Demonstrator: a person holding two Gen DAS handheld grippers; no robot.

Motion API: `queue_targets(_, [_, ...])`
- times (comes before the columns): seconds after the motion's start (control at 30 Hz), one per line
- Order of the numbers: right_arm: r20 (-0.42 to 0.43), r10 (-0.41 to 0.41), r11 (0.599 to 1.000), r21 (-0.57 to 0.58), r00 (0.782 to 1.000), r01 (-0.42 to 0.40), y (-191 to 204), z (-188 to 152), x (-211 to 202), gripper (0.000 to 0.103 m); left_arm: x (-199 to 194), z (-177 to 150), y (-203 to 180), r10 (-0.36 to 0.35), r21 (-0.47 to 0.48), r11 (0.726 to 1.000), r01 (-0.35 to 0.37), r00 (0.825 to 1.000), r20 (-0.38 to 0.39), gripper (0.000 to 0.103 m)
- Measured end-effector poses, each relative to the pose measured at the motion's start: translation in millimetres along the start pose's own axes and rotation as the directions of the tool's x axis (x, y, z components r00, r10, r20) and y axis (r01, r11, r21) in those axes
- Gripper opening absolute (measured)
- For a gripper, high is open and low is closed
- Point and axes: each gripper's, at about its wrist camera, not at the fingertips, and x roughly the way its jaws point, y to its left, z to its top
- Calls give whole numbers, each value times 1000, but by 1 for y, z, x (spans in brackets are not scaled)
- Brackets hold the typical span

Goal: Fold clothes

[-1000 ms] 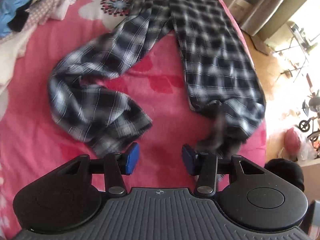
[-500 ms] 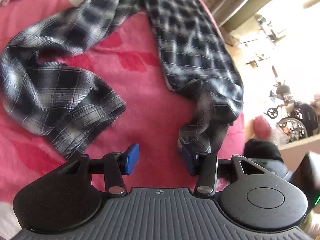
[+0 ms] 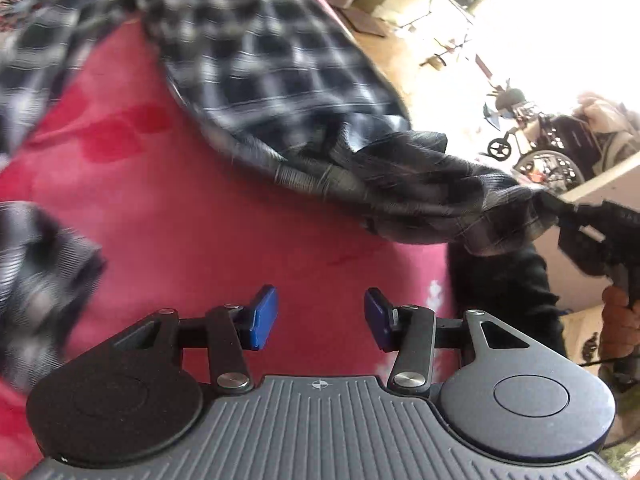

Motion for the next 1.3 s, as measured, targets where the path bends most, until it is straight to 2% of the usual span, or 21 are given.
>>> queue_targets(0.1, [5,-4,992,126,1000,4,-23,-3,-13,3,10,3,-6,-32,-1,999,32,999,-13,48])
queue_targets(0.17, [-22,23,980,199,999,-18,-36,-9,-17,3,15,5,-7,-59,-18,998,58,998,-22,48])
queue_targets(0.27, [-90,52,976,218,995,-31,-41,-21,-9,3,18,5,-3,-131,-97,987,129,991,-10,48])
queue_targets(0.33, [-166,72,979,202,984,-37,-38,-30,4,3,20,4,4,-186,-173,968,182,983,-1,49])
queue_targets(0.4, [-256,85,984,172,963,-41,-32,-41,16,4,22,2,11,-212,-231,951,206,977,0,49])
queue_targets(0.47, [-367,76,993,115,927,-36,-21,-54,32,4,22,0,18,-187,-252,952,176,982,-19,49])
queue_targets(0.53, [-474,17,999,-16,880,-28,-3,-69,41,6,23,-3,22,-161,-261,954,146,986,-35,49])
queue_targets(0.57, [-515,-34,994,-107,857,-25,8,-75,45,9,22,-5,24,-152,-262,955,136,987,-42,49])
queue_targets(0.6, [-540,-81,980,-194,838,-30,20,-81,45,19,22,-6,24,-144,-259,958,127,988,-47,49])
queue_targets(0.63, [-553,-111,962,-268,826,-50,30,-85,43,25,22,-6,23,-136,-250,961,119,989,-51,49])
queue_targets(0.67, [-551,-114,948,-310,826,-76,39,-85,41,35,23,-7,21,-126,-239,965,109,990,-57,49])
queue_targets(0.77, [-539,-75,915,-372,839,-158,60,-77,36,41,25,-8,14,-108,-196,976,92,991,-73,49])
queue_targets(0.83, [-493,-98,897,-420,864,-138,68,-70,41,44,25,-9,12,-116,-180,979,100,990,-81,49])
queue_targets(0.93, [-431,-151,885,-460,890,-73,73,-62,62,44,25,-12,9,-112,-150,984,97,989,-96,49])
queue_targets(1.03, [-397,-147,922,-388,906,-20,64,-50,88,44,20,-17,2,-82,-74,994,74,990,-111,49])
queue_targets(1.13, [-386,-146,934,-357,911,-1,58,-43,111,44,17,-16,-4,-87,-34,996,84,991,-103,49])
queue_targets(1.23, [-390,-203,917,-397,898,35,57,-50,131,46,17,-15,-4,-117,-27,993,114,988,-102,49])
queue_targets(1.27, [-391,-226,909,-414,892,49,56,-53,138,44,18,-15,-4,-126,-24,992,124,987,-105,49])
queue_targets(1.3, [-389,-249,900,-432,887,63,55,-56,143,34,18,-15,-4,-135,-22,991,133,985,-108,49])
